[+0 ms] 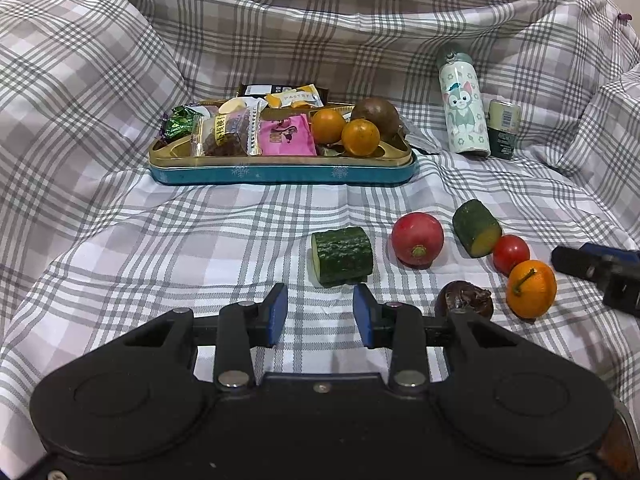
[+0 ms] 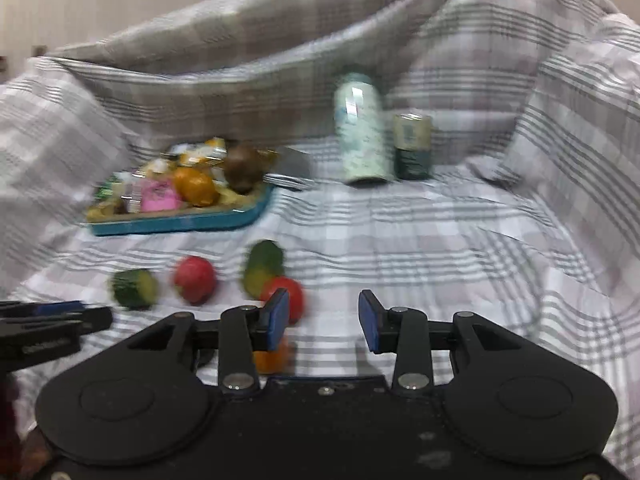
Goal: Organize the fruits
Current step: 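Reach the right gripper to the mandarin orange while the left reaches the dark plum, then close the right gripper on the orange while the left grasps the dark plum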
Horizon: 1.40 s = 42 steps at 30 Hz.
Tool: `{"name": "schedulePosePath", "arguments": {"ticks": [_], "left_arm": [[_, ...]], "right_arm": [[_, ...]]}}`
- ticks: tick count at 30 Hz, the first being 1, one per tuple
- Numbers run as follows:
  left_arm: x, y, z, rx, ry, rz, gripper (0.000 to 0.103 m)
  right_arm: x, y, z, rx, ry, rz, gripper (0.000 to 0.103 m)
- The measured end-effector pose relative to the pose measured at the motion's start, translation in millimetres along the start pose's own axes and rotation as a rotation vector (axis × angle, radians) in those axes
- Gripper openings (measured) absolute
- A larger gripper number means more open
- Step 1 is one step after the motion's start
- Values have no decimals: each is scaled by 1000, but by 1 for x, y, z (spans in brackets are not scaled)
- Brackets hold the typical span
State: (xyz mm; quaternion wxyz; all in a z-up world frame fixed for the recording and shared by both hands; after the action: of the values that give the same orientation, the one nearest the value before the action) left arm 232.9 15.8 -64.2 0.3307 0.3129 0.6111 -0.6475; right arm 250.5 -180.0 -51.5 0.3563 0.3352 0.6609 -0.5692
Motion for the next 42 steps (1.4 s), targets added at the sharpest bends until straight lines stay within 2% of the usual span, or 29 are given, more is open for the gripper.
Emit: {"name": "schedulePosePath", "arguments": {"ticks": [3, 6, 9, 13, 16, 21, 28, 34, 36, 40, 42], "left_arm": [[0, 0, 0, 4, 0, 1, 44], [0, -1, 0, 7, 0, 2, 44], [-1, 0, -1, 6, -2, 2, 44], [-1, -1, -1, 8, -3, 2, 44], [-1, 0, 0, 10, -2, 2, 44], [-1, -2, 1, 16, 0, 10, 44], [0, -6, 7, 68, -9, 10, 45], [5, -10, 23, 112, 55, 5, 45], [7, -11, 27, 129, 68, 1, 45], [9, -13, 36, 172, 92, -16, 45], [10, -15, 42, 199, 105, -25, 45]], "right_arm": [[3, -3, -16, -51, -51, 0, 40], [8, 1, -26, -53, -109, -23, 40], [8, 4, -23, -6, -134, -17, 40], [4, 6, -3, 72, -78, -21, 40], [6, 8, 5, 132, -81, -27, 41], [7, 2, -10, 33, -117, -8, 43], [19, 20, -21, 42, -167, -83, 47], [22, 28, -17, 48, -139, -116, 50], [23, 33, -15, 40, -117, -144, 49], [21, 34, -12, 30, -88, -148, 42], [20, 34, -10, 37, -82, -150, 42]]}}
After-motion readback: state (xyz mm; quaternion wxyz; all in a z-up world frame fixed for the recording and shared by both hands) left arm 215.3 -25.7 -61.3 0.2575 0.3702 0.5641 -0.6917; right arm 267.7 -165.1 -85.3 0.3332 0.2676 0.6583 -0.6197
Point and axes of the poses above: each gripper's, at about its wrist camera, not at the fingertips, and y roughly the way its jaws point, z to its right, x to its underside, the point moved 7 cm from there along y, roughly the way its jaws point, and after that the axes turned 4 degrees about z, right-handed, at the moved point
